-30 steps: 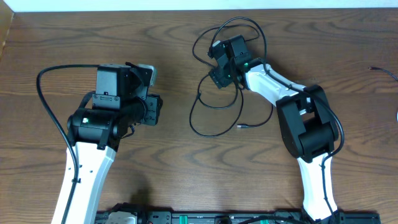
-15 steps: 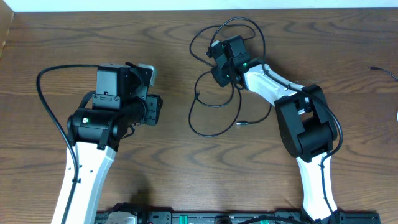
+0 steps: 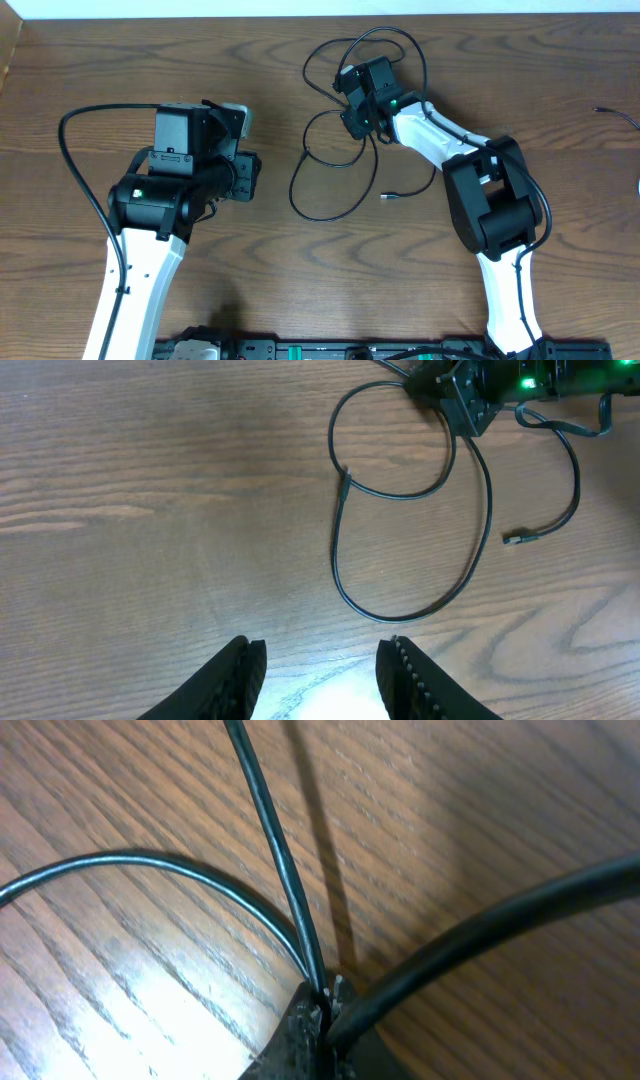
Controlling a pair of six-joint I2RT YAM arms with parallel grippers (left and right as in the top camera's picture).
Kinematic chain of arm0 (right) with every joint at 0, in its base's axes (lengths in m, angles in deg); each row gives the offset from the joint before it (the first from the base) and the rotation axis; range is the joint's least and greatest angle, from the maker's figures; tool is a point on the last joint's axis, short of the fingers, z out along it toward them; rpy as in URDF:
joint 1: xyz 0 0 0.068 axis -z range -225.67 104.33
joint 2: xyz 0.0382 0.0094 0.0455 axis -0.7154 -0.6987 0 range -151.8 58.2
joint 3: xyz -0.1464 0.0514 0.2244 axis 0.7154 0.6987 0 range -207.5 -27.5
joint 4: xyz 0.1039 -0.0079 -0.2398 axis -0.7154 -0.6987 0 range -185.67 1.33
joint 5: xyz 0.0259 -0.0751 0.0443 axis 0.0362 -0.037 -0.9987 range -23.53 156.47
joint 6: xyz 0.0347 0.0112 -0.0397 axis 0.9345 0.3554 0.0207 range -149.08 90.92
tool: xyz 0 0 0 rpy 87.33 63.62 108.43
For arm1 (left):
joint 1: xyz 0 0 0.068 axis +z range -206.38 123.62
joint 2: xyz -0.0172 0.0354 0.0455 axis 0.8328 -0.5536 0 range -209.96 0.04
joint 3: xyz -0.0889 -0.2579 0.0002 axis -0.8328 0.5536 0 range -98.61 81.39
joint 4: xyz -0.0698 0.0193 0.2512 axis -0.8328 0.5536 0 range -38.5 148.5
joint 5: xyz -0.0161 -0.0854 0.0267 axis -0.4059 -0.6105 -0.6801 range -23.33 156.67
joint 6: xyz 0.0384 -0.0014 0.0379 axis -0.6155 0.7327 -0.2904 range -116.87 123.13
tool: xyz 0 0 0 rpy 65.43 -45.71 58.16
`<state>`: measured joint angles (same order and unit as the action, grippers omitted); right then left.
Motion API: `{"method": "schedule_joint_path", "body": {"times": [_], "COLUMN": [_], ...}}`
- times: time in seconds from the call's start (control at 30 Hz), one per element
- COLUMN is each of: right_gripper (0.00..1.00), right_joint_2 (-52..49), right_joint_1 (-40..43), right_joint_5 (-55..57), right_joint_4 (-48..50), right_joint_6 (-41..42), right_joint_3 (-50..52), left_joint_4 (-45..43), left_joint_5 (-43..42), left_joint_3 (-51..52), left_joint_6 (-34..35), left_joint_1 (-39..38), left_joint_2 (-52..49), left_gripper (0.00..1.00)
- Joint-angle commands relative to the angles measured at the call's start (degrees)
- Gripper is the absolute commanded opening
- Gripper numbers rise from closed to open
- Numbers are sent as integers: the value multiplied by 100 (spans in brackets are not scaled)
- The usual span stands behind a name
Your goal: Untangle cables
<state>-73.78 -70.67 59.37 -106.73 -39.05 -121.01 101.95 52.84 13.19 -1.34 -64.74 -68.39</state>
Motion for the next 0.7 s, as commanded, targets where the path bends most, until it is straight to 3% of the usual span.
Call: {"method": "schedule_joint_path", "body": {"times": [0.0,0.4,0.67], "right_gripper": [1,1,1], "right_joint_2": [-334,1003,2393], "right_joint_1": [33,350,1478], "right_joint_5": [348,1012,2199], "right_joint_4": [-481,-922,-1161], "right_joint_6": [7,9,-326], "right_joint_3": [221,138,138], "left_joint_4": [7,9,7], "left_joint_5": [-68,-68,-68], "left_joint_3": [-103,-103,-103], "left_joint_6": [26,26,26], "left_joint_1": [20,20,20], "left_joint_2": [-4,-4,-4], "left_gripper": [42,42,42]}}
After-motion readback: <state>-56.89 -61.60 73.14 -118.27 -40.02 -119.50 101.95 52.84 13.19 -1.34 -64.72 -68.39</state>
